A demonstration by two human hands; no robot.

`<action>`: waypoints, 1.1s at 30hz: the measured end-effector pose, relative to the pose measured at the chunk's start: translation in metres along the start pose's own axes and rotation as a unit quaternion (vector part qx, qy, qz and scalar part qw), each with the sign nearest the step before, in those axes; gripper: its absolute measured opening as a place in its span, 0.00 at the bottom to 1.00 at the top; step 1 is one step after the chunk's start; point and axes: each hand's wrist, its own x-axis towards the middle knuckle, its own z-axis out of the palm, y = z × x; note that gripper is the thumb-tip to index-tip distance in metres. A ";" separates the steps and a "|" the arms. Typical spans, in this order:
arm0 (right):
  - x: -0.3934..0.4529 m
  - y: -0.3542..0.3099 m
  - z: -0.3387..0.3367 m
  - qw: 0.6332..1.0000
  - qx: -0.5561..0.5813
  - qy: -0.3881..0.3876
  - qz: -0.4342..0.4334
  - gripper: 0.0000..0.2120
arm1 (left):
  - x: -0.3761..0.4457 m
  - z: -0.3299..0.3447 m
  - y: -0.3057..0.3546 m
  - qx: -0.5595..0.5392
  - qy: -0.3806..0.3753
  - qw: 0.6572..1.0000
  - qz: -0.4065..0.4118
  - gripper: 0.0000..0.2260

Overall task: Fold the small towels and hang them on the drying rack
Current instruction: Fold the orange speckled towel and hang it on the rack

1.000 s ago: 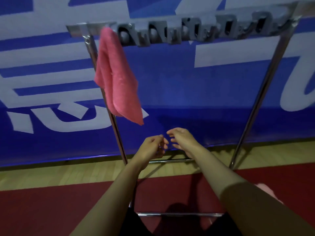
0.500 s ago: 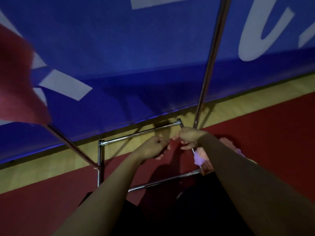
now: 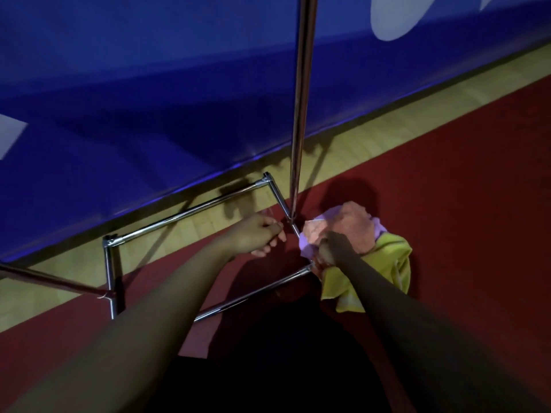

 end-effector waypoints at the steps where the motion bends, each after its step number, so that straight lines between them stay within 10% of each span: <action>1: 0.010 0.012 0.003 0.997 -0.057 -0.060 0.009 0.19 | 0.007 0.003 0.000 -0.001 -0.007 1.000 -0.004 0.16; 4: 0.017 0.029 0.002 0.996 0.041 -0.056 -0.058 0.14 | 0.017 0.010 0.001 0.003 -0.032 0.999 -0.009 0.16; 11: 0.068 0.045 0.034 0.968 -0.158 0.019 -0.194 0.10 | 0.034 0.004 0.004 0.011 -0.053 0.998 -0.020 0.15; 17: 0.063 0.034 0.010 0.957 -0.283 -0.068 -0.007 0.12 | 0.038 -0.002 -0.008 0.009 -0.068 0.997 -0.042 0.14; 21: 0.099 0.071 0.037 0.932 -0.282 0.013 -0.226 0.13 | 0.038 0.001 -0.006 0.023 -0.074 0.996 -0.046 0.14; 33: 0.028 0.012 -0.001 0.990 0.080 0.031 0.112 0.21 | 0.028 0.006 0.004 0.046 -0.098 0.993 -0.048 0.13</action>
